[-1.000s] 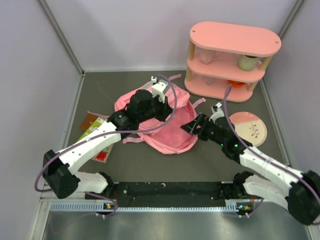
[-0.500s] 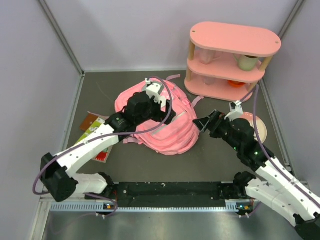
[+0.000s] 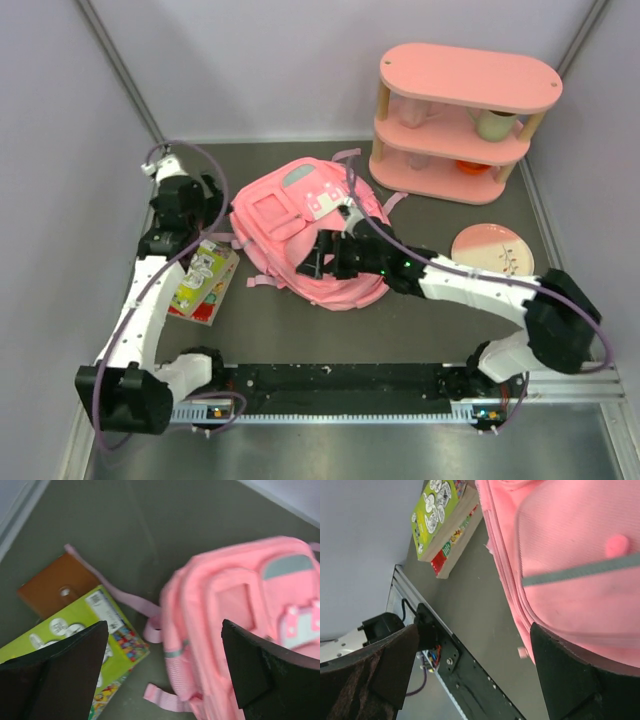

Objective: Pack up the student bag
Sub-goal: Pick up the book from the center of the board.

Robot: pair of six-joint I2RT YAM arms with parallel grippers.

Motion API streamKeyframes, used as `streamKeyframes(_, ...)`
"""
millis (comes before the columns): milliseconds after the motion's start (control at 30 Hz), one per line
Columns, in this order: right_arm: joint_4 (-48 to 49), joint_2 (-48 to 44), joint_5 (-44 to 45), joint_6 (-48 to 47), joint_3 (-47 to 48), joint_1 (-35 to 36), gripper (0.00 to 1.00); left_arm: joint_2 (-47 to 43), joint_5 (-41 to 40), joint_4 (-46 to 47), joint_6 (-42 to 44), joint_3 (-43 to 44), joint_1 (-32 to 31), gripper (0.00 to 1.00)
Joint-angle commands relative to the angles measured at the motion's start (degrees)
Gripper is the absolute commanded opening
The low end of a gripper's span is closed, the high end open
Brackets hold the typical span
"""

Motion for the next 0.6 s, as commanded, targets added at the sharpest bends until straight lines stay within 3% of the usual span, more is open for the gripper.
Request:
streamKeyframes(0, 6.58, 9.70, -4.51, 0.95, 8.92, 2.32, 0.91, 0.88, 5.74, -0.51, -5.12, -3.15, 12.07, 0.99)
streamKeyframes(33, 5.96, 11.74, -4.77, 0.86, 12.67, 2.77, 0.91, 1.33, 9.33, -0.51, -5.30, -3.32, 16.71, 0.99)
streamKeyframes(100, 2.47, 17.61, -6.09, 0.51, 17.08, 3.99, 0.92, 2.99, 9.45, 0.54, -5.48, -4.02, 19.91, 0.99)
streamKeyframes(200, -0.88, 23.69, -4.87, 1.21, 25.69, 5.49, 0.92, 7.02, 15.93, -1.28, -3.38, -2.02, 25.53, 0.98)
streamKeyframes(367, -2.30, 30.73, 2.86, 1.91, 32.38, 8.83, 0.93, 13.62, 10.25, -5.70, 1.81, 1.43, 26.78, 0.98)
streamKeyframes(567, -6.96, 40.06, 1.20, 1.21, 41.45, 10.15, 0.93, 19.61, 14.00, -2.72, 6.46, -1.46, 27.48, 0.99)
